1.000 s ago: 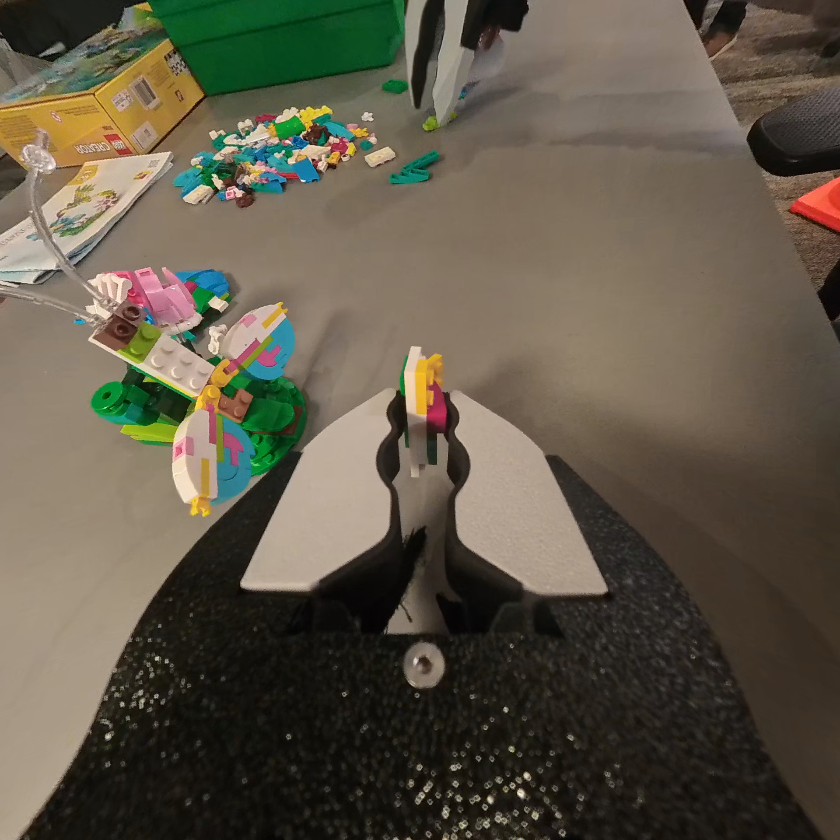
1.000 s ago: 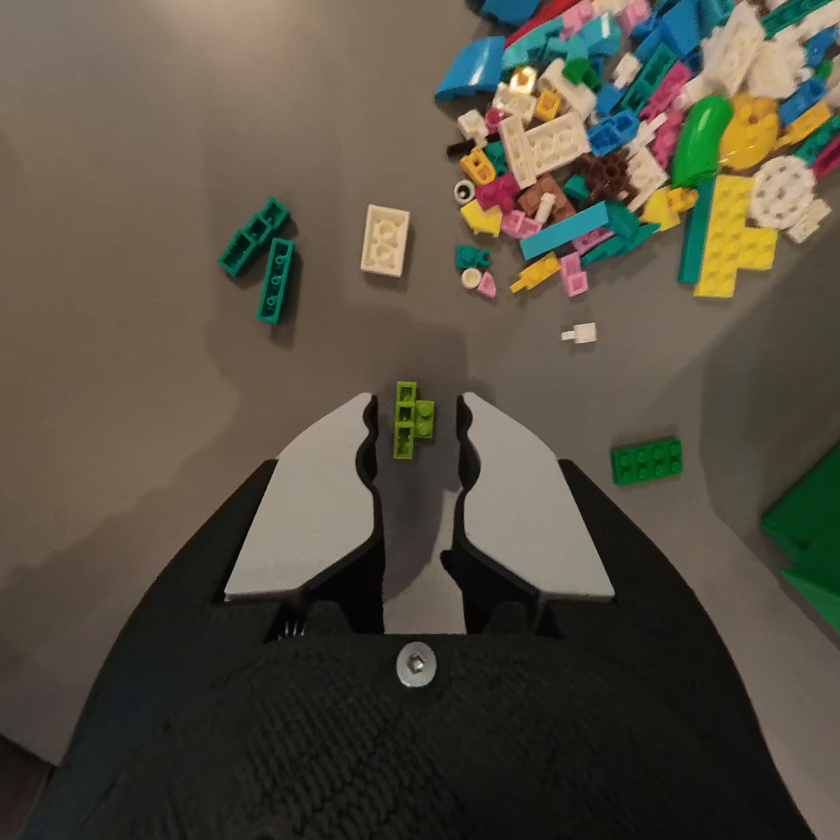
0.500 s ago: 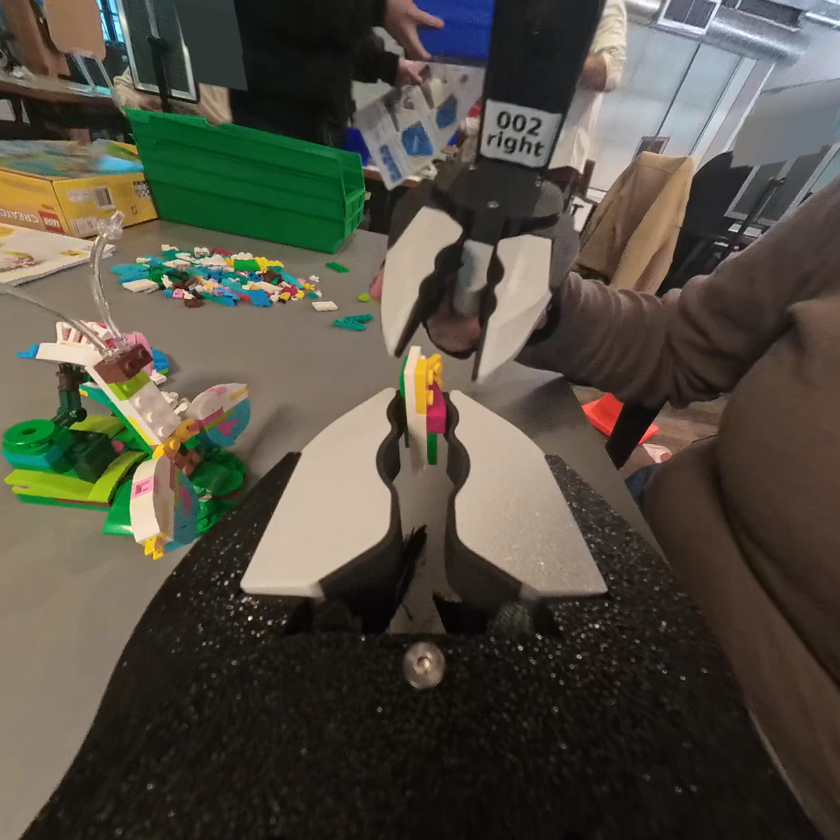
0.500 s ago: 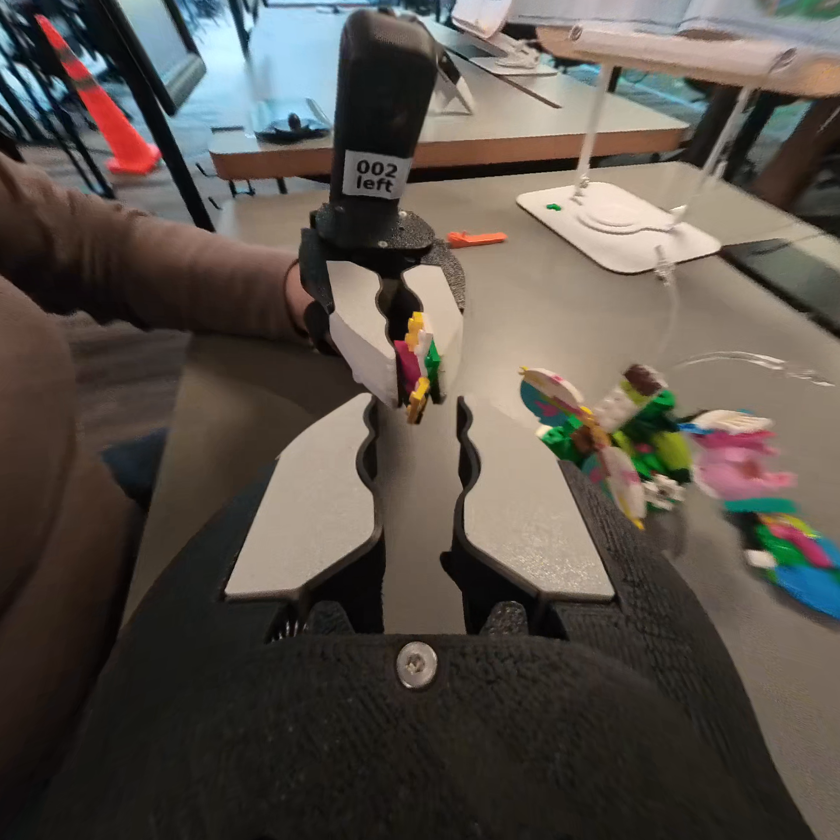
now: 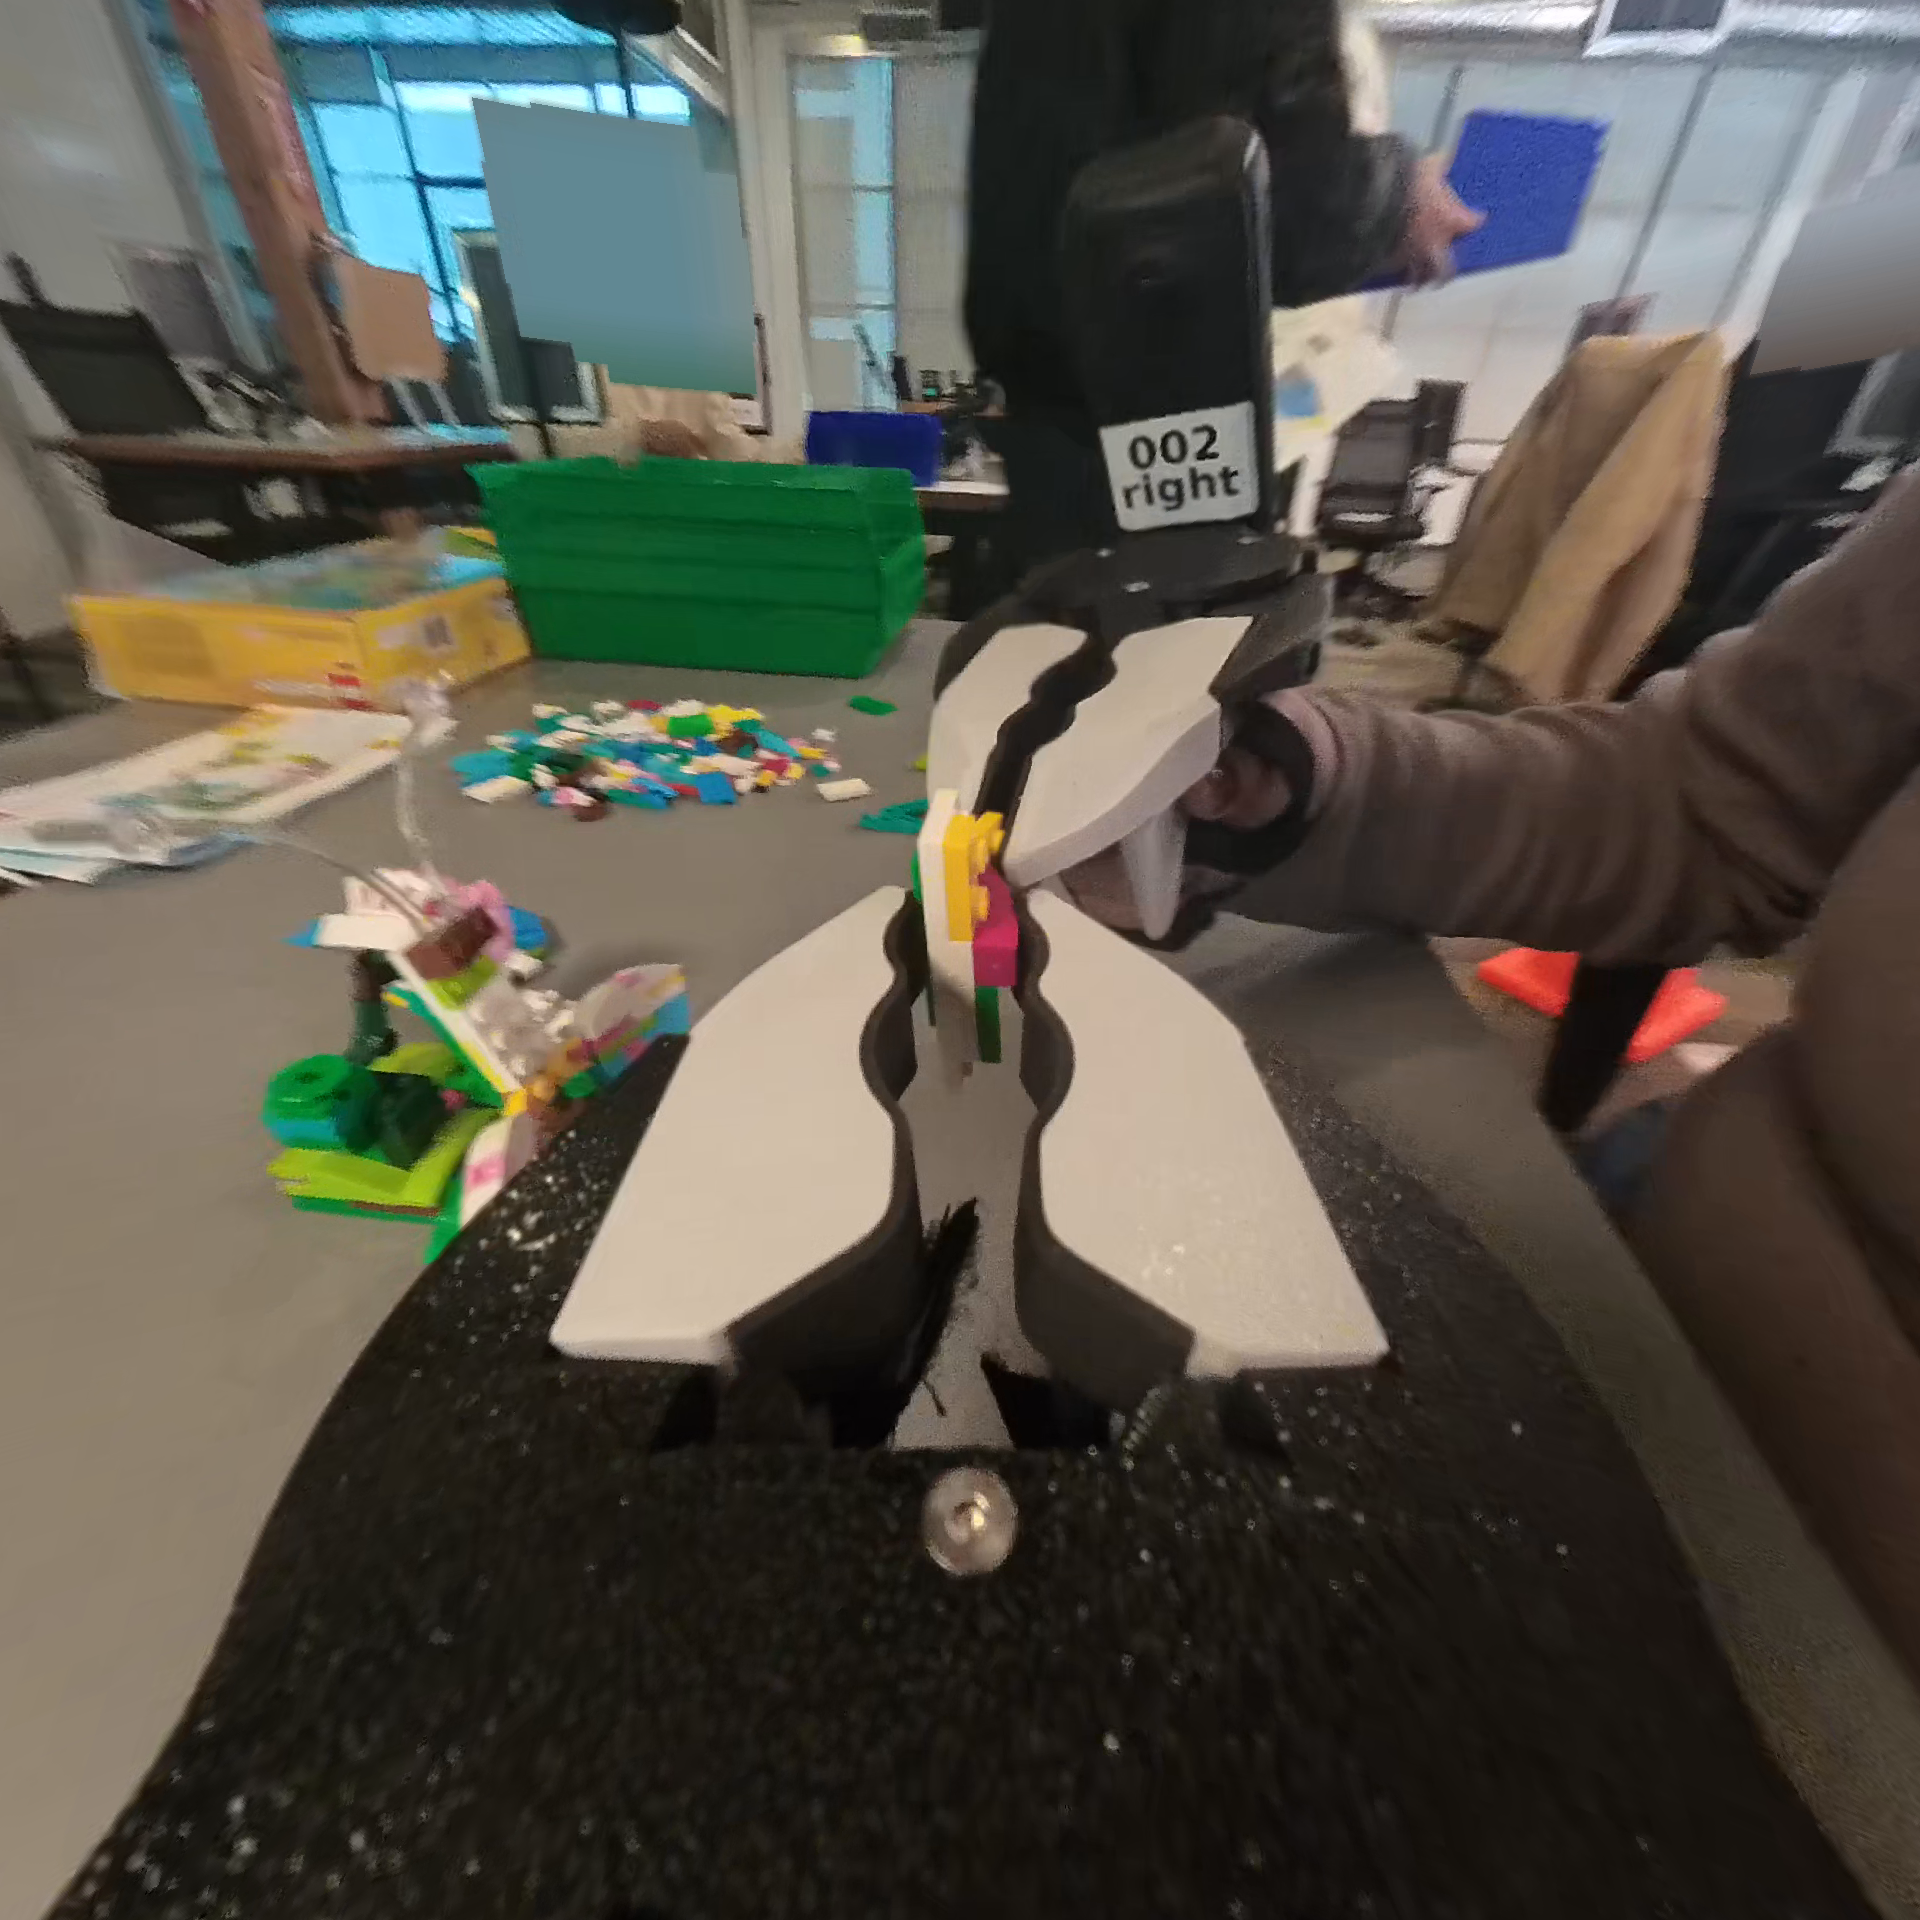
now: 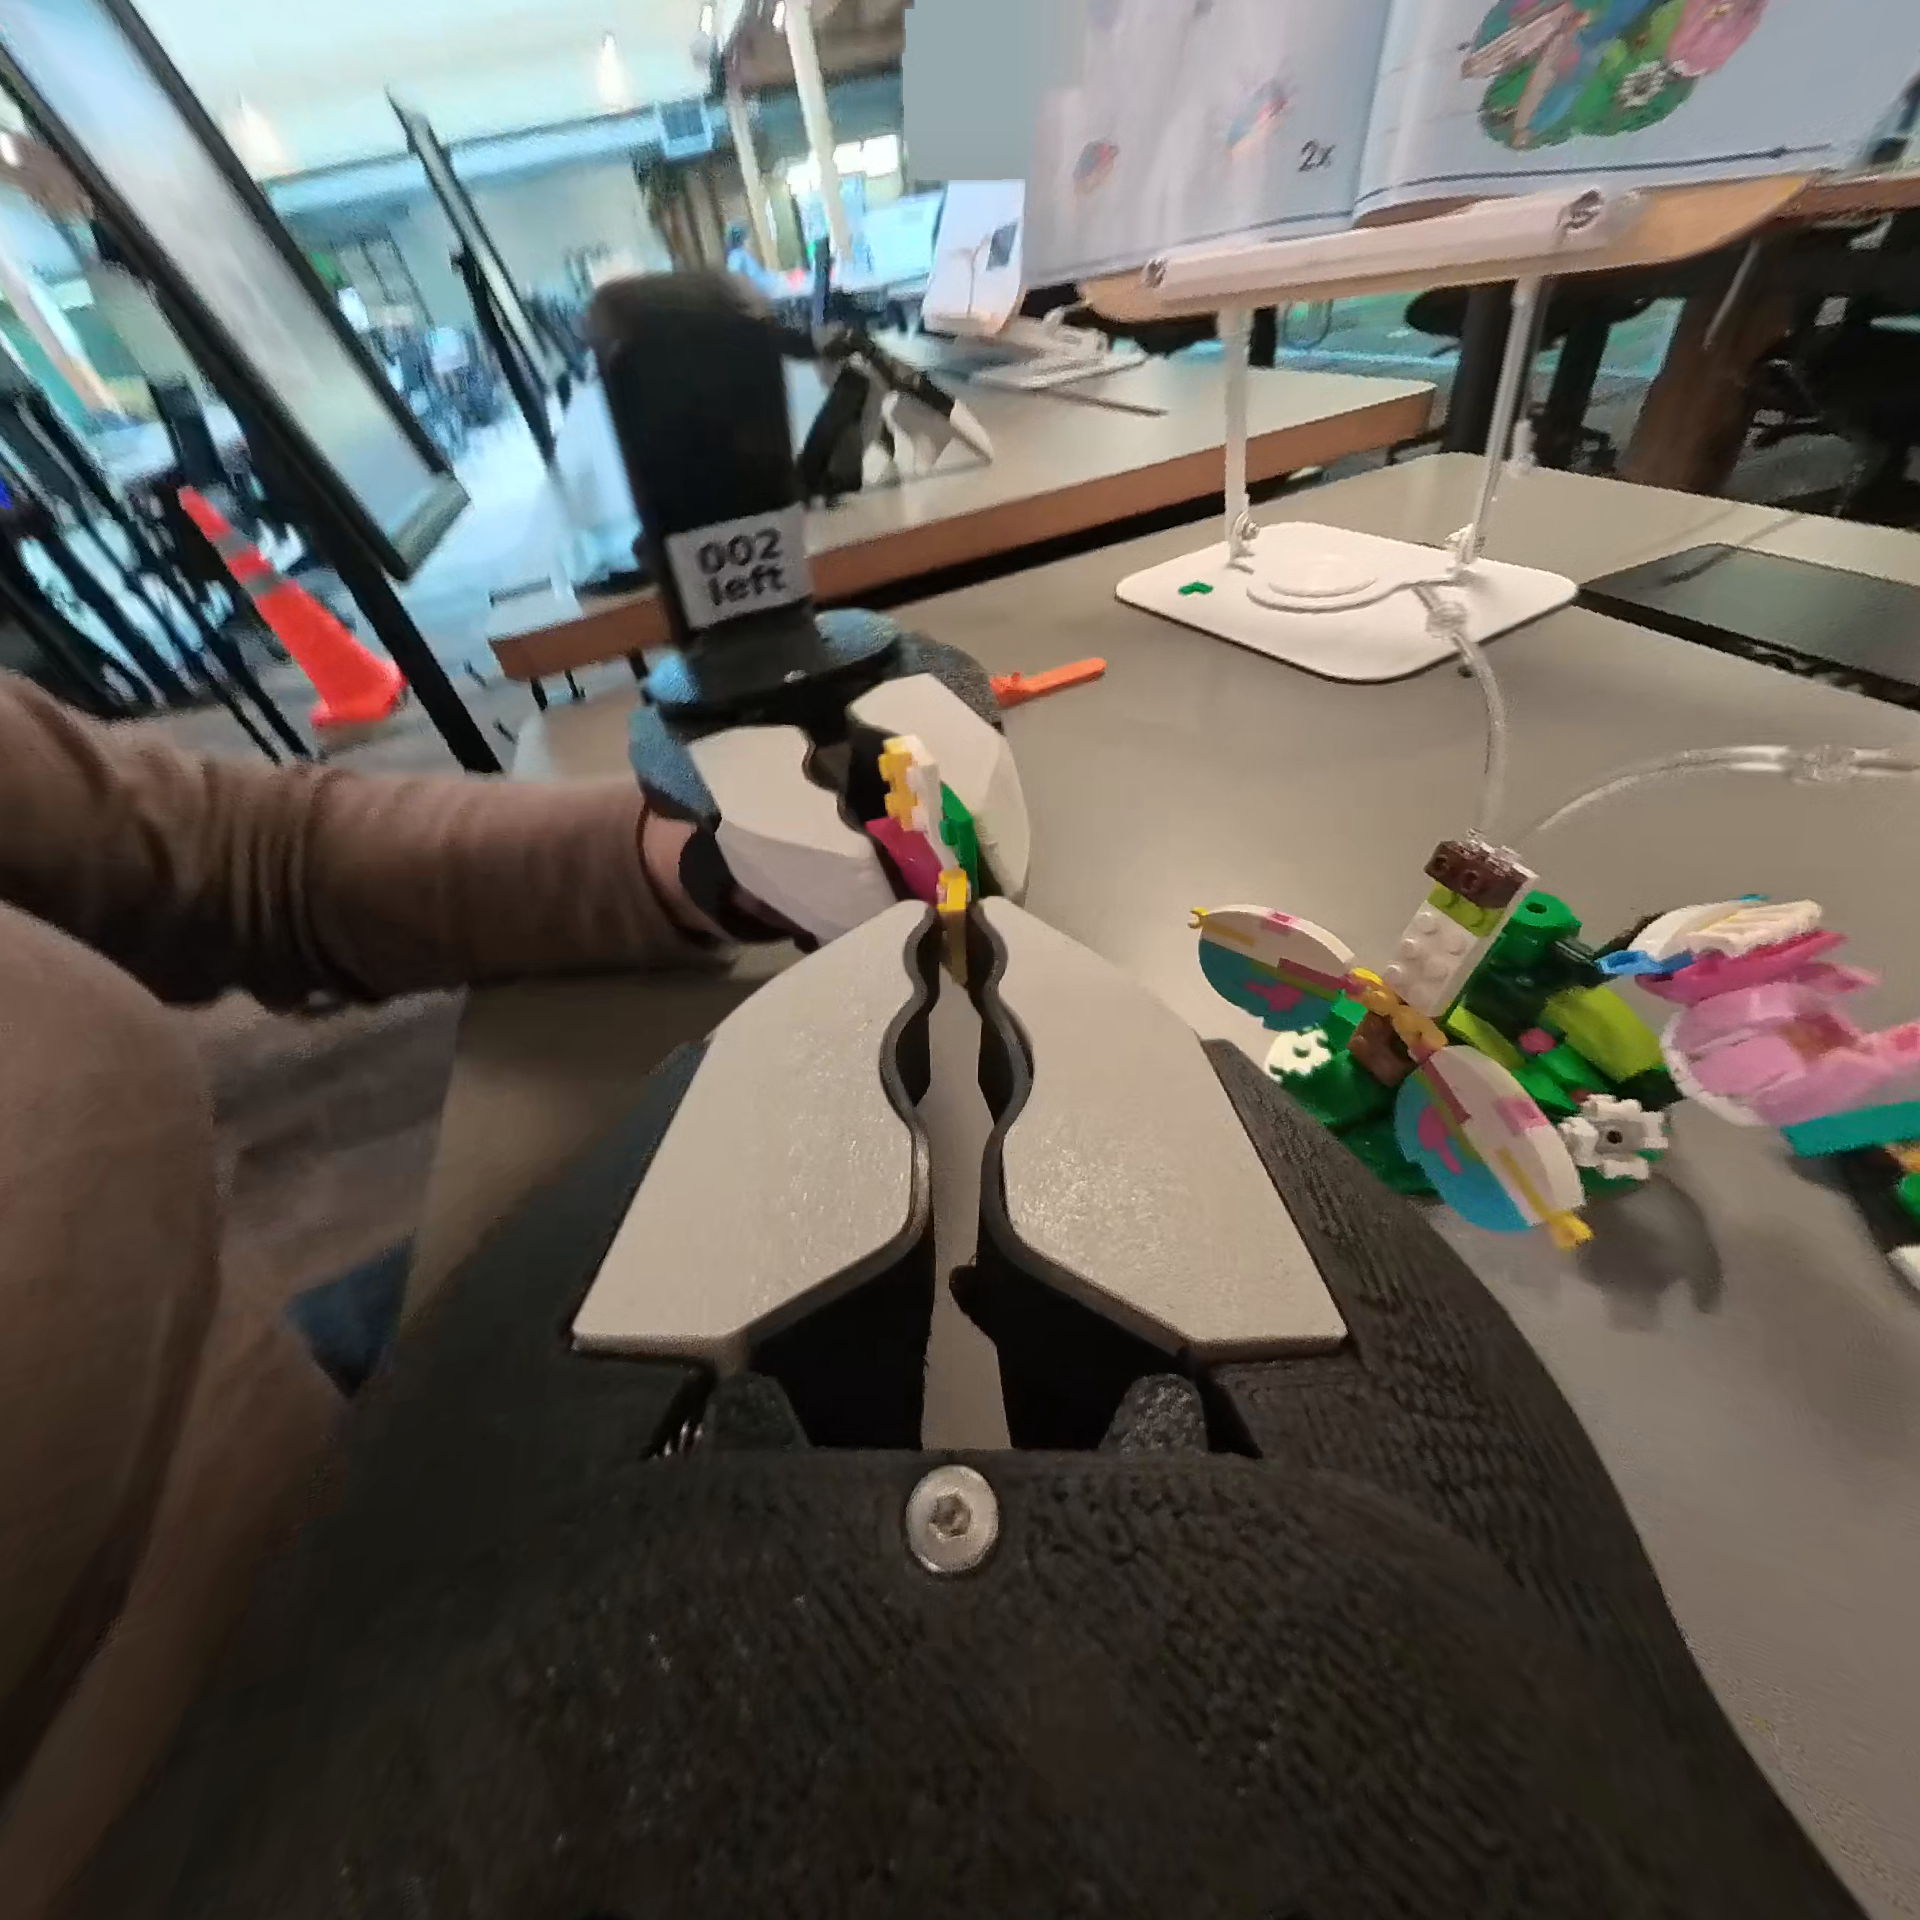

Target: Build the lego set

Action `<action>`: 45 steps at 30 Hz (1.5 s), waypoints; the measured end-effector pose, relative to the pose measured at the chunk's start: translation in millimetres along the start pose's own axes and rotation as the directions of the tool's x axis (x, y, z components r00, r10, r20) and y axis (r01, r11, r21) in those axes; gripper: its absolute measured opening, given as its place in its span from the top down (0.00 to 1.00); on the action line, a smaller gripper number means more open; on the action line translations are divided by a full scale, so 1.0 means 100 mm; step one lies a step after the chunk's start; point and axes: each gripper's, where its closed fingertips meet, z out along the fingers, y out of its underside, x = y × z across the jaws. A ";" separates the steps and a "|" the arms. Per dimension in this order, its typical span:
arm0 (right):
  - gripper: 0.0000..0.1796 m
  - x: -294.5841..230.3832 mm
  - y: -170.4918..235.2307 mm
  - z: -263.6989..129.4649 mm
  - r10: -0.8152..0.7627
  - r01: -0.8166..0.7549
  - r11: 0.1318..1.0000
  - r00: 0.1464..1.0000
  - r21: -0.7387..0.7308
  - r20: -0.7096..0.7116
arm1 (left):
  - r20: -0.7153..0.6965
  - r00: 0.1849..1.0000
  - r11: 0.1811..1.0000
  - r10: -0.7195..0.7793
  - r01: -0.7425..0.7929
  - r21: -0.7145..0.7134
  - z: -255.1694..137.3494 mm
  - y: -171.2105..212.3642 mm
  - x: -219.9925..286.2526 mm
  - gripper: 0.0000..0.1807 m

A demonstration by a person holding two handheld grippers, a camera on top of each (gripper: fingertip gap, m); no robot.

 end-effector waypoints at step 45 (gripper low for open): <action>0.98 -0.03 -0.03 -0.01 -0.019 0.020 1.000 0.993 -0.005 0.119 | -0.068 0.998 0.986 0.018 -0.029 -0.164 0.09 0.22 0.14 0.81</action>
